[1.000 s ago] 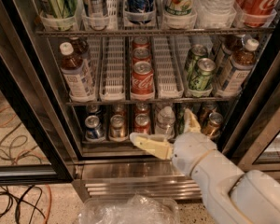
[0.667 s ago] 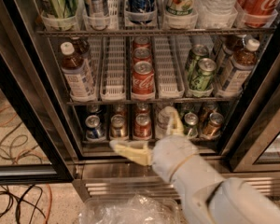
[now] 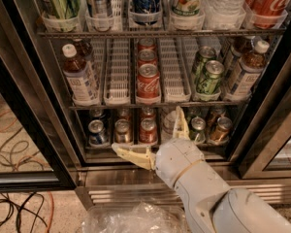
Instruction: Pick pepsi can from bottom shelf of fridge
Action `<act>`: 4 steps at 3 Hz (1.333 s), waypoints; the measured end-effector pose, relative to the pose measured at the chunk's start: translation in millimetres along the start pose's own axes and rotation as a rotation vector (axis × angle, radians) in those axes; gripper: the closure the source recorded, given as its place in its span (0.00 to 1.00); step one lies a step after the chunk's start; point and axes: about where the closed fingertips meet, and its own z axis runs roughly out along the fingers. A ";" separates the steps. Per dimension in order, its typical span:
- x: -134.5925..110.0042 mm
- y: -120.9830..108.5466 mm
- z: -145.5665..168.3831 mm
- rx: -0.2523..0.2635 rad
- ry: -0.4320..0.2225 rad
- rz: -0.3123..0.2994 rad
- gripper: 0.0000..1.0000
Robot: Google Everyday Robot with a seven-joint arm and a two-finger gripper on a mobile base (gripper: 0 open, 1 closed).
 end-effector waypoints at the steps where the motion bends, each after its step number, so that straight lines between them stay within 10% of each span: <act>1: 30.6 2.7 7.0 -0.007 0.001 -0.079 0.00; 3: 108.3 -3.7 34.0 -0.061 0.004 -0.252 0.00; 4: 148.2 -0.5 34.8 -0.106 -0.029 -0.156 0.00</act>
Offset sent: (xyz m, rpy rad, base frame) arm 0.0440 0.0042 -0.1252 -0.3071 -0.1518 0.0600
